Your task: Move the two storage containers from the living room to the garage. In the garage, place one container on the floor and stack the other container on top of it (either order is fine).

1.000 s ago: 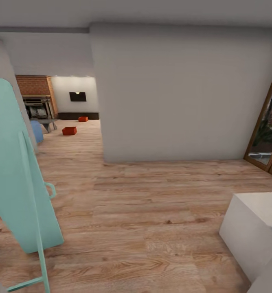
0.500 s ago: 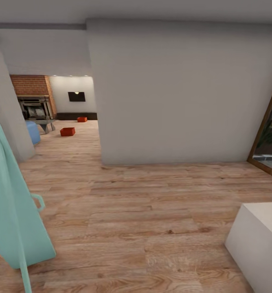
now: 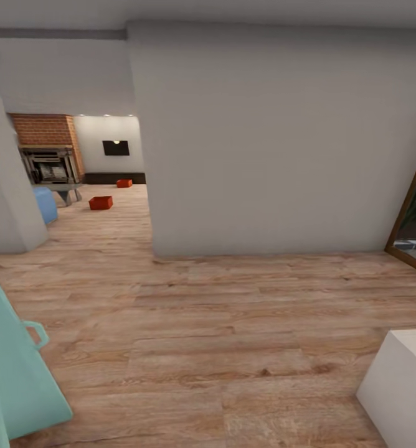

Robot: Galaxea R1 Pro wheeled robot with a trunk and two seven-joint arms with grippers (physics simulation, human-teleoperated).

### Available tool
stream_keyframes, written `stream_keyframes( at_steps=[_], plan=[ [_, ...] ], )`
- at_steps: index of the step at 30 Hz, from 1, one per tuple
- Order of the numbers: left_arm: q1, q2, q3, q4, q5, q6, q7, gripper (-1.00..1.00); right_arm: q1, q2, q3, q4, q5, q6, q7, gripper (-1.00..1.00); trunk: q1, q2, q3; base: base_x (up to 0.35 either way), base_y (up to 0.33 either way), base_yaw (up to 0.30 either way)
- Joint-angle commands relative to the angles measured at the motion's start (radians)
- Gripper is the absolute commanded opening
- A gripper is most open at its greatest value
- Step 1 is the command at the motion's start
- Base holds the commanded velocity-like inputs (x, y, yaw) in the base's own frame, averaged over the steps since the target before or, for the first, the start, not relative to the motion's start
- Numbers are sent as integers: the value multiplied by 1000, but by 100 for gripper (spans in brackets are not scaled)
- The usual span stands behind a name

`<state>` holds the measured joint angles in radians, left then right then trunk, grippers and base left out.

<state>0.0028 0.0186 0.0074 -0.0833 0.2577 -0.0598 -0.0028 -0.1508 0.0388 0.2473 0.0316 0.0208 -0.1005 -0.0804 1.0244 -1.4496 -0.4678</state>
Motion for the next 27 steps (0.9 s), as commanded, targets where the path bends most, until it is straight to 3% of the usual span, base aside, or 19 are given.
stream_keyframes(
  at_steps=[1, 22, 27],
  plan=[
    [0, 0, 0, -1, 4, -1, 0, 100, 0, -1, 3, 3, 2, -3, -4, 100, 1, 0, -1, 323, 0, 0],
    [0, 0, 0, -2, 3, -2, 0, 100, 2, 1, 2, 1, 0, -15, -3, 100, 1, 0, -1, 323, 0, 0],
    [0, 0, 0, -1, 3, -2, 0, 100, 2, -2, 1, 1, 2, -19, -3, 100, 1, 0, -1, 323, 0, 136]
  ],
)
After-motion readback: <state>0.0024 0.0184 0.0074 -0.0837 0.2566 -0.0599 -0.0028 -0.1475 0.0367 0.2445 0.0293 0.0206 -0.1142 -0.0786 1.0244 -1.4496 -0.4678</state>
